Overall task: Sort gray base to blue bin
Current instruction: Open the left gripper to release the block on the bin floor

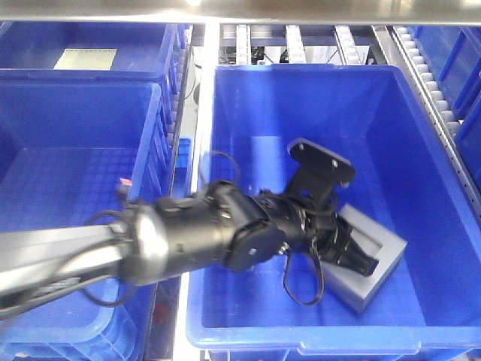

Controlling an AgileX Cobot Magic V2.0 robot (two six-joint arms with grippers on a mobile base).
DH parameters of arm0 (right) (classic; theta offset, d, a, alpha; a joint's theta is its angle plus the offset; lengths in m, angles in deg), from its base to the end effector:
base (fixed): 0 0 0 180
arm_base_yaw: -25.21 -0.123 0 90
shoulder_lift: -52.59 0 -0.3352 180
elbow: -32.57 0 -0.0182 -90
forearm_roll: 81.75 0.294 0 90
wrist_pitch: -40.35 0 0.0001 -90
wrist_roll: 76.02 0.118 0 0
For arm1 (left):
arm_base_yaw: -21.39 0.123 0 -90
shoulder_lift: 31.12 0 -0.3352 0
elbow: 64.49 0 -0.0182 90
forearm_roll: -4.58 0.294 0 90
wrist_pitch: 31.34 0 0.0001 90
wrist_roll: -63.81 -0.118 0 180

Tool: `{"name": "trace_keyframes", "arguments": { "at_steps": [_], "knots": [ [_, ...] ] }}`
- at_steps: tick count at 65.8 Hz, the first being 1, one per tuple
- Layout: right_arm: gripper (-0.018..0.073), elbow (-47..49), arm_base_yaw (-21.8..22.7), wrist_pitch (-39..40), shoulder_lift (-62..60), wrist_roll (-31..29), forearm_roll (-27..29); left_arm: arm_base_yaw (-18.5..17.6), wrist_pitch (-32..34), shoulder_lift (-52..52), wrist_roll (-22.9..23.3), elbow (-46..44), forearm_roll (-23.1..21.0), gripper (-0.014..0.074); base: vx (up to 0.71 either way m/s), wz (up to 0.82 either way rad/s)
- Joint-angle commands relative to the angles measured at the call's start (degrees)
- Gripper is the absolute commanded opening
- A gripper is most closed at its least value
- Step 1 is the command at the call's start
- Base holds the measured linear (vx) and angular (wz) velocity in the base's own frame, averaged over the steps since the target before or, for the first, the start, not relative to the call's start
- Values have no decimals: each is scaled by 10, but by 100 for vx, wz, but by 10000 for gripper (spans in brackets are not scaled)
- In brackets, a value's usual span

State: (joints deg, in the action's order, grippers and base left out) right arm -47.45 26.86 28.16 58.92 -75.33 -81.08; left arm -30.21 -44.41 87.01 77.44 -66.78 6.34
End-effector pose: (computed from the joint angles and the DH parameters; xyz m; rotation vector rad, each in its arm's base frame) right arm 0.0757 -0.0019 0.1792 0.0431 1.7193 -0.0018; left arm 0.3251 -0.4088 0.2327 0.7827 2.1804 -0.5760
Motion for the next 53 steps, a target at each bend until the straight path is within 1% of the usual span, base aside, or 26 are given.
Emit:
{"name": "trace_keyframes", "arguments": {
  "at_steps": [1,11,20,26,45,53],
  "knots": [
    [-5,-1,2,36,10,-7,-3,-3,32,-20,6,-24,-4,4,0,0],
    [-5,-1,2,36,10,-7,-3,-3,18,-4,6,-22,-3,15,0,0],
    [-5,-1,2,36,10,-7,-3,-3,11,1,6,-22,-3,52,0,0],
    [-5,-1,2,36,10,-7,-3,-3,7,1,6,-22,-3,97,0,0],
    [-5,-1,2,36,10,-7,-3,-3,0,1,6,-22,-3,290,0,0],
    [-5,-1,2,36,10,-7,-3,-3,0,1,6,-22,-3,344,0,0]
  ]
}}
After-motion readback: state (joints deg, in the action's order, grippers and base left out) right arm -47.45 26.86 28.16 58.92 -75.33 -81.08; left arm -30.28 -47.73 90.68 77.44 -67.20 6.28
